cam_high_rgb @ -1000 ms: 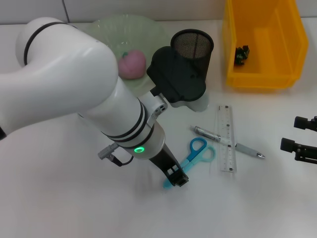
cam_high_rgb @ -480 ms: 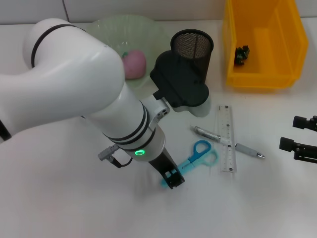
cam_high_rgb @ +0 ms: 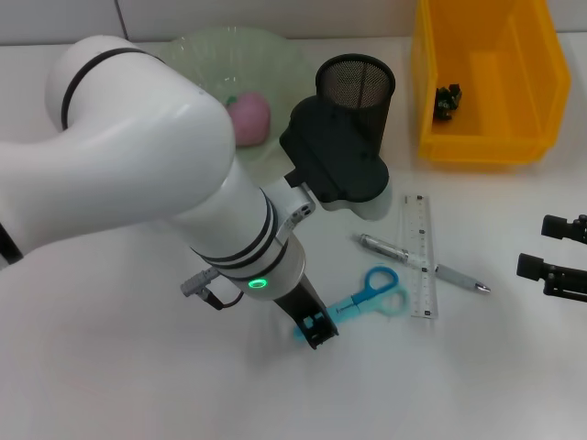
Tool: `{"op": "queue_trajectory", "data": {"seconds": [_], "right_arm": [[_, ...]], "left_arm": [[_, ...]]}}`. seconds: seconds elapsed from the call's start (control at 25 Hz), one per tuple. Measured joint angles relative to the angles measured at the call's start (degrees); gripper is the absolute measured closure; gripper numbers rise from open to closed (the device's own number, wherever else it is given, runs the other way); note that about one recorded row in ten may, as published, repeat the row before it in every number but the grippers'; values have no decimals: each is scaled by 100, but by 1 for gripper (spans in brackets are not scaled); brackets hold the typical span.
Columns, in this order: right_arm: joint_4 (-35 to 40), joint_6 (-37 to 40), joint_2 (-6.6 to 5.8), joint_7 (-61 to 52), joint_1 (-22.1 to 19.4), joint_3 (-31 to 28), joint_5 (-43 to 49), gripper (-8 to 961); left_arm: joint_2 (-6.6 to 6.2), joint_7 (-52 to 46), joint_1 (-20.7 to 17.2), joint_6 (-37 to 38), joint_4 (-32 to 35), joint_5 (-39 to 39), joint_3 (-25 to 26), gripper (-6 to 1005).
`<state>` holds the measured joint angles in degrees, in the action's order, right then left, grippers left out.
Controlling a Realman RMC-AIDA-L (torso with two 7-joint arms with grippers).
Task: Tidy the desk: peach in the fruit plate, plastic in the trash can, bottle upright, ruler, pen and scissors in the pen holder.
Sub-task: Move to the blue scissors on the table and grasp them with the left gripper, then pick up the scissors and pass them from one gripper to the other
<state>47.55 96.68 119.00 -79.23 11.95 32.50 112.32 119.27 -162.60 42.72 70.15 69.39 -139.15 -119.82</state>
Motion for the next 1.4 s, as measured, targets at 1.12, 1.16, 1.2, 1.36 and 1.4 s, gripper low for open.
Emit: {"op": "queue_trajectory", "data": {"seconds": [1.12, 1.16, 1.2, 1.36, 1.4], "right_arm": [[-163, 105, 3, -237, 123, -443, -70, 115], [-251, 147, 5, -241, 160, -570, -81, 115], [-347, 197, 4, -241, 192, -712, -117, 116], [-1072, 604, -3, -110, 220, -1363, -810, 118], [-1344, 728, -2, -28, 195, -1502, -1067, 119]], "left_arm": [[-17, -81, -398, 966, 1345, -925, 390, 773], [-19, -81, -428, 1005, 1441, -969, 423, 771], [-19, -83, -469, 1048, 1567, -1022, 460, 769], [-20, -101, -870, 973, 2413, -1276, 760, 762], [-20, -96, -956, 879, 2542, -1308, 793, 761]]}}
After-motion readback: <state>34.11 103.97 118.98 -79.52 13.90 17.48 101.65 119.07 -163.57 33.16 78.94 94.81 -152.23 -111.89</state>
